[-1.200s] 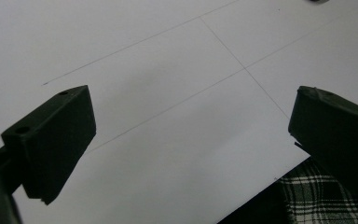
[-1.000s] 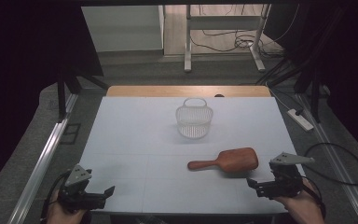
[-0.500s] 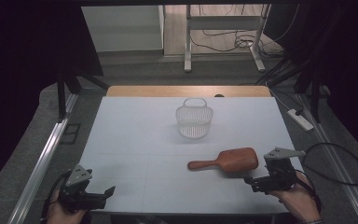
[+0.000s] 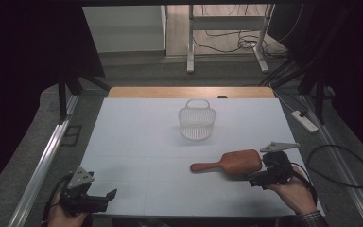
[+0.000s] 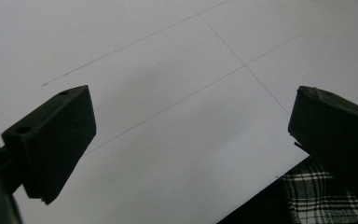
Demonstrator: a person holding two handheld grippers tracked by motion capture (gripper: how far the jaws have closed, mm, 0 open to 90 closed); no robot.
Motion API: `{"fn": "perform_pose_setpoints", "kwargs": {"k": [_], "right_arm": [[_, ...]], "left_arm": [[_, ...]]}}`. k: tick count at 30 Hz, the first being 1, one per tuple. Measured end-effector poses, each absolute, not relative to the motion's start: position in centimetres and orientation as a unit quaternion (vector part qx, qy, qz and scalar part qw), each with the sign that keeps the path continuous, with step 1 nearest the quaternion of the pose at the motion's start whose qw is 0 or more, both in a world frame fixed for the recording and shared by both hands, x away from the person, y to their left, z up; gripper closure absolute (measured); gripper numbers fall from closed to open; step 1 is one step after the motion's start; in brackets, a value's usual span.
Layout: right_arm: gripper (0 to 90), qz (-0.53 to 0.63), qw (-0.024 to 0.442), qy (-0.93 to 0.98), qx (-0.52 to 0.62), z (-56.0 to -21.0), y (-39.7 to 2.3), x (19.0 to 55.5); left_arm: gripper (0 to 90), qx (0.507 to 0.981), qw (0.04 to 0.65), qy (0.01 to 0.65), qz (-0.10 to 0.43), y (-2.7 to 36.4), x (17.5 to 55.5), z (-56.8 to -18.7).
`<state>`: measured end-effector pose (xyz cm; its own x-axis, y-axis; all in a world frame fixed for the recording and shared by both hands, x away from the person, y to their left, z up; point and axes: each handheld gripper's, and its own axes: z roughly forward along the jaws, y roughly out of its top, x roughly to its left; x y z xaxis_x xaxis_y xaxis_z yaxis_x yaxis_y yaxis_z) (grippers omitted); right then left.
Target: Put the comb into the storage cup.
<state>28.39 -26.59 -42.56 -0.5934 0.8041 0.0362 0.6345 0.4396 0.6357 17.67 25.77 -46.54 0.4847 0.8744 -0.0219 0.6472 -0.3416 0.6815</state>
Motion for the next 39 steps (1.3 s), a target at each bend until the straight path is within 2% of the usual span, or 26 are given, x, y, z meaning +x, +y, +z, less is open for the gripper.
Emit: {"fn": "perform_pose_setpoints", "kwargs": {"k": [35, 39], "right_arm": [[0.0, 0.265, 0.127, 0.870, 0.396, -43.1, -21.0, 33.5], [8.4, 0.260, 0.129, 0.874, 0.389, -43.2, -20.6, 33.9]], "left_arm": [[1.9, 0.801, 0.318, 0.475, 0.177, 25.7, 17.7, -46.6], [2.0, 0.802, 0.317, 0.474, 0.178, 25.6, 17.7, -46.6]]}}
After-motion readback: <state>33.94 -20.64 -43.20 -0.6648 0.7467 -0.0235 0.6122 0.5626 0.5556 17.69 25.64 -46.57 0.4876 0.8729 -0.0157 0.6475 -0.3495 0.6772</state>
